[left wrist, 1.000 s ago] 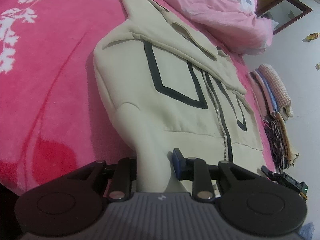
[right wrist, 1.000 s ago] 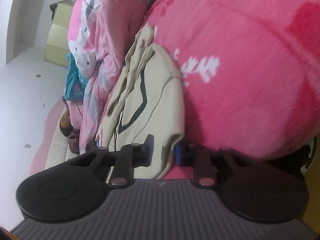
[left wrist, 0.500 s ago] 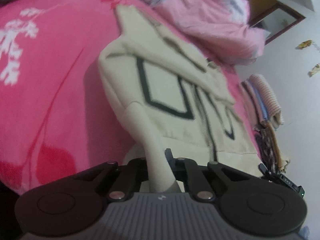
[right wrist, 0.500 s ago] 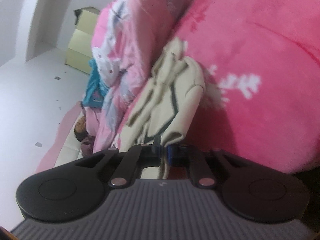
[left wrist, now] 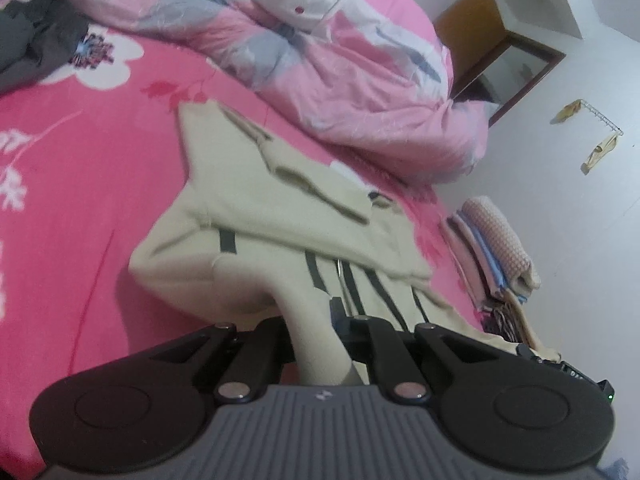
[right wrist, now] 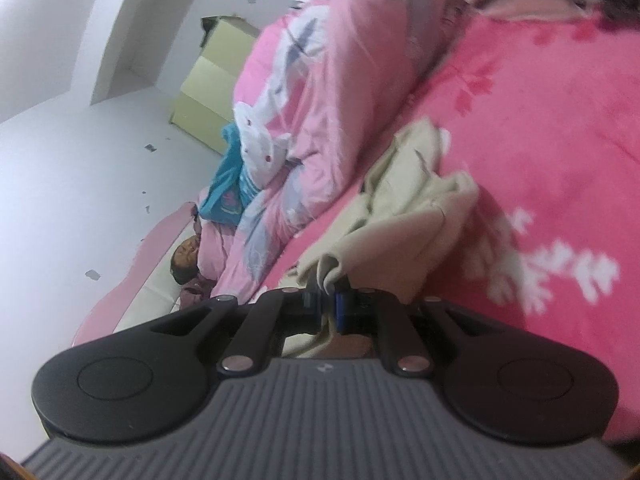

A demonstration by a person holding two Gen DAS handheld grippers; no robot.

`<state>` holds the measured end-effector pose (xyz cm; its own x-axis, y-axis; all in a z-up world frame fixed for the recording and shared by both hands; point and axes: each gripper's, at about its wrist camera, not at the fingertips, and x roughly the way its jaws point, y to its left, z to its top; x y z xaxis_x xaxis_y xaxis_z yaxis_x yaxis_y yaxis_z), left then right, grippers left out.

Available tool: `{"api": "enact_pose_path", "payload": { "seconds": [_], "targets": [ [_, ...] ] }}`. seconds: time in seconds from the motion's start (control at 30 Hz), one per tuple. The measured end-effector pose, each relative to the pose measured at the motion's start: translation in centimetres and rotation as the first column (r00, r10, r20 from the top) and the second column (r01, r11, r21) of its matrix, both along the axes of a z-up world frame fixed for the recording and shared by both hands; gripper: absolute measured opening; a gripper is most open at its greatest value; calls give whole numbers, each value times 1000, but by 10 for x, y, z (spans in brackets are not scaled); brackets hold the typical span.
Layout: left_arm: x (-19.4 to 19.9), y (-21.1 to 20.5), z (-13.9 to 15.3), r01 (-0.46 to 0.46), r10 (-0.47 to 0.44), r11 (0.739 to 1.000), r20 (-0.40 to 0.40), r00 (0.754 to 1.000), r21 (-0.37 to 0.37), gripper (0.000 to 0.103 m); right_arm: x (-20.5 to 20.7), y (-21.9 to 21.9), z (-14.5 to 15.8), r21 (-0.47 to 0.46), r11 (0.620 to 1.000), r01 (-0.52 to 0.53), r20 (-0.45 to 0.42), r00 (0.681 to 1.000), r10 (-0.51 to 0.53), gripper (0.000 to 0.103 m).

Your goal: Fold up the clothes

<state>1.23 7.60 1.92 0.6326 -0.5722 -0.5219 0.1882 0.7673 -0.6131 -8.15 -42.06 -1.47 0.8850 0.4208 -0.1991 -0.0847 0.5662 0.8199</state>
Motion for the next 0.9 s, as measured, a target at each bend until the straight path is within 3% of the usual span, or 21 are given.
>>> {"api": "enact_pose_path", "payload": {
  "seconds": [0.47,0.7,0.77,0.87,0.9],
  "targets": [
    [95,-5,17,23,-25,999,71,997,22,6,114,6,40,-88,992,-93,81,992,100,4],
    [190,-7,2,8,-11,999,64,998,46,7,214,-4,35,-85,990,-109,74,991,115,5],
    [225,-8,-12,-4,2,999,28,1000,54,9,248,-9,22,-74,993,-90,44,995,93,5],
    [273,-1,-48,-49,49,999,-96,994,2,22,300,-20,-12,-53,997,-57,-42,998,54,11],
    [288,4,-64,-71,62,996,-166,984,-47,24,314,-26,-30,-19,999,-39,-96,995,37,13]
  ]
}}
